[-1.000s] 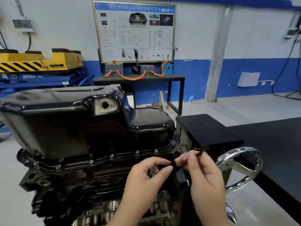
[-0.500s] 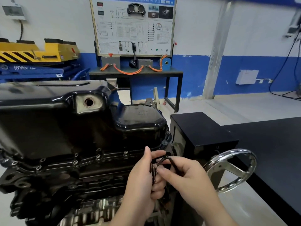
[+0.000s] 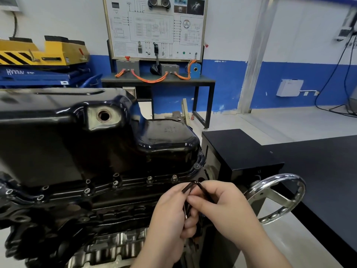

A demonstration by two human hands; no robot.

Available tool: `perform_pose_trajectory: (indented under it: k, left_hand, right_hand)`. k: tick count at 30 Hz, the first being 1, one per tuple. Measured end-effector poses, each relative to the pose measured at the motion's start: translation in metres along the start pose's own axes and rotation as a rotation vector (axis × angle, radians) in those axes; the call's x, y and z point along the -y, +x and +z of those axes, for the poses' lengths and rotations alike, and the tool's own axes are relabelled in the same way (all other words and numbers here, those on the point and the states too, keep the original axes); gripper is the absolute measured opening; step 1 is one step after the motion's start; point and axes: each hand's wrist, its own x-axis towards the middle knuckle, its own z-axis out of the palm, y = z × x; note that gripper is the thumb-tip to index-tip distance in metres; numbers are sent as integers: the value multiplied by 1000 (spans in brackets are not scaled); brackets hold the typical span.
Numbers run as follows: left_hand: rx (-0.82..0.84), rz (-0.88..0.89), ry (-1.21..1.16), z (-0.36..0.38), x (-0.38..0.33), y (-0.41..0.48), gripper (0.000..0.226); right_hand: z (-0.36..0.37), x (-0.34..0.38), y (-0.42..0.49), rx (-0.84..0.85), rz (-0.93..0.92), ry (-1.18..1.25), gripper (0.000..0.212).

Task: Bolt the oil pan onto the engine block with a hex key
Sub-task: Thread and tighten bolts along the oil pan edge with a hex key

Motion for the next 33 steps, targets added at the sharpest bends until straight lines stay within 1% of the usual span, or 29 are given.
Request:
perform_pose_trajectory:
  k: [2,5,9,11,14,17,20,23,28,30,33]
  left_hand:
    - [2,-8,-42,0,-1,-1,32]
    - [25,-29,-131,-1,-2,-2,28]
    - [35,-13,-136,0,-1,-3,26]
    - [23,50,-106,2,-1,-5,21]
    - [-53,178,-41,3,-2,-5,14]
    - [-110,299,57,5,-4,-5,21]
    - [-139,387,177,6,-5,-5,21]
    - [-185,455,310,5,-5,-1,13]
    - [-219,526,406,8,-5,2,17]
    - [-219,528,444,9,-6,2,16]
    - [-222,563,531,10,-13,5,16]
  right_hand:
    - [2,-1,0,-66,-31,1,15]
    - [2,-2,2,-175,-65,85,17]
    - [-1,-4,4,-261,-68,201,16]
    - [-4,-5,3,-275,-14,337,20]
    - [-6,-6,2,-271,24,465,26]
    - [-7,-5,2,-248,32,522,28]
    - [-7,-7,0,-223,11,462,25]
    - [-7,-10,0,-218,-37,270,19]
    - [-8,-14,1,-245,-150,-25,23]
    - [-10,-16,2,-237,-168,-44,20]
    - [-13,-18,7,-223,-145,118,11]
